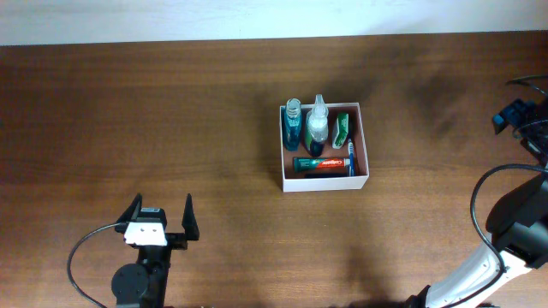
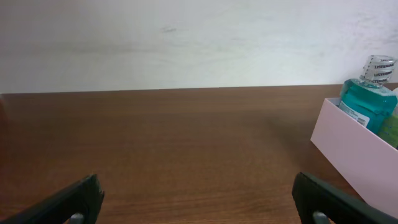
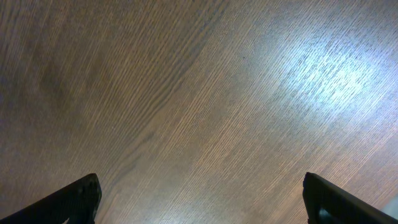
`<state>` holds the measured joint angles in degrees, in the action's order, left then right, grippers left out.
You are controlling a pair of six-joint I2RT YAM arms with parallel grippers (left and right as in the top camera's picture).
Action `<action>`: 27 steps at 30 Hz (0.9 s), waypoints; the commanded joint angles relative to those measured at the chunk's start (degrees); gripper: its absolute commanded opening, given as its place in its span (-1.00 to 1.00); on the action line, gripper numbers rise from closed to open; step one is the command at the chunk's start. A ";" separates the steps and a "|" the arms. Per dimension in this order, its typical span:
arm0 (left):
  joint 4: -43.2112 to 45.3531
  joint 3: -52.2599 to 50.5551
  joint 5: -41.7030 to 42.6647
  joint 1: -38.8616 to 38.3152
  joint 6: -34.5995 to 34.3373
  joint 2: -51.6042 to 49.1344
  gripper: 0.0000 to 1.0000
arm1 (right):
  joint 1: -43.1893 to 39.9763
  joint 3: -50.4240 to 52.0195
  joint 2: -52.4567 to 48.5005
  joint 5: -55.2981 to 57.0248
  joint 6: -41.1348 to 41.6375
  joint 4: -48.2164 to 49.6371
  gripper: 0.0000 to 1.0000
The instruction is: Pack container
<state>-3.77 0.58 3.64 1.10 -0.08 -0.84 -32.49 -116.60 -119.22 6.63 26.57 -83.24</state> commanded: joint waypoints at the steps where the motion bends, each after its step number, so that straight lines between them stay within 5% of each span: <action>1: -0.37 -0.09 1.07 0.35 -0.35 0.55 0.99 | -0.15 0.17 0.46 0.96 -0.20 0.15 0.97; 15: -0.39 -0.09 1.07 0.35 -0.37 0.55 0.99 | 0.07 0.20 2.51 1.18 -0.22 1.22 0.98; 27: -0.39 -0.09 1.07 0.35 -0.35 0.55 0.99 | 2.69 1.73 21.16 4.22 -0.22 10.43 0.98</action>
<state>-3.79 0.58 3.68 1.10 -0.08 -0.84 -31.57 -115.79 -104.57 9.23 26.55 -73.56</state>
